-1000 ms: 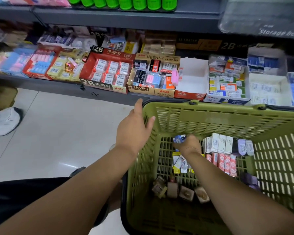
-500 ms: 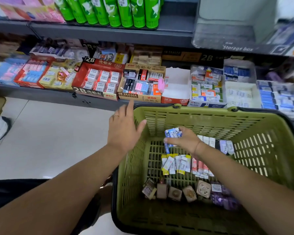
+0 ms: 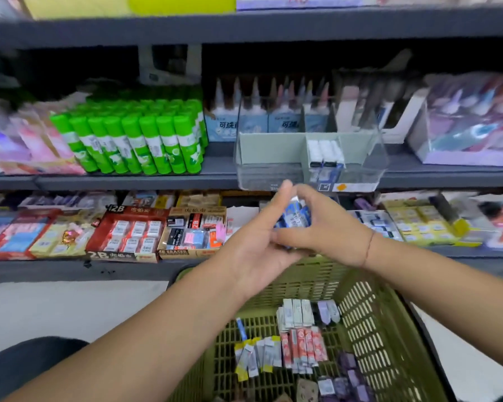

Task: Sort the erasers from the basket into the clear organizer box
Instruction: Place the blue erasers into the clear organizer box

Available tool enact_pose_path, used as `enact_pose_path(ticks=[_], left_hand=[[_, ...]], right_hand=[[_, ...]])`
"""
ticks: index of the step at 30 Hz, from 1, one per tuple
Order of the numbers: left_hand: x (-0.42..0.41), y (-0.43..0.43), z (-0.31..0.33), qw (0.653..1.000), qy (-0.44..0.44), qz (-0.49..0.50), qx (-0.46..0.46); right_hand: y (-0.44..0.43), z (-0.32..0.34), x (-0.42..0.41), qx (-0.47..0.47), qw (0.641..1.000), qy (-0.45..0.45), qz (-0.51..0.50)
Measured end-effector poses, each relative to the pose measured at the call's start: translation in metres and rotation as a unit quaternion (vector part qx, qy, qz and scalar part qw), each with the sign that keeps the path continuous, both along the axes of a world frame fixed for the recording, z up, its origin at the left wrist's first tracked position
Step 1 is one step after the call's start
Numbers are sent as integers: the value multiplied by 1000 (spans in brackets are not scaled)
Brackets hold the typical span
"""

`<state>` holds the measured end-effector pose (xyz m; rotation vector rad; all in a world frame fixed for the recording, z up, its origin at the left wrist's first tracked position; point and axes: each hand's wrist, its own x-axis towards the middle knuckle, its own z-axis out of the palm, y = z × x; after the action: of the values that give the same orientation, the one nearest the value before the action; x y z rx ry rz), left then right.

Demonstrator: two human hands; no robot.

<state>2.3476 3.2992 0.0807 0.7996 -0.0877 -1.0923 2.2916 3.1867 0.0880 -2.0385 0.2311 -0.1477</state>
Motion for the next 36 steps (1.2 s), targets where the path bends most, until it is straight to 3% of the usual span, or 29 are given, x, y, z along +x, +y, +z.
enact_pose_path(ticks=[4, 7, 11, 18, 22, 26, 36], left_hand=[[-3, -23, 15, 1000, -20, -1, 15], [3, -29, 14, 999, -16, 3, 40], [16, -29, 6, 998, -9, 18, 65], [26, -34, 2, 995, 1, 28, 92], [41, -30, 4, 992, 17, 72, 107], [47, -29, 8, 985, 25, 94, 142], [44, -34, 10, 990, 28, 78, 111]], right_hand=[[-20, 13, -3, -40, 999, -26, -4], [-33, 14, 0, -82, 995, 20, 47], [-50, 16, 2, 17, 991, 82, 103], [-70, 17, 13, 78, 996, 36, 28], [-92, 31, 24, 55, 993, -36, -100], [-121, 39, 39, -56, 974, -99, -198], [-125, 27, 59, -230, 969, -20, -92]])
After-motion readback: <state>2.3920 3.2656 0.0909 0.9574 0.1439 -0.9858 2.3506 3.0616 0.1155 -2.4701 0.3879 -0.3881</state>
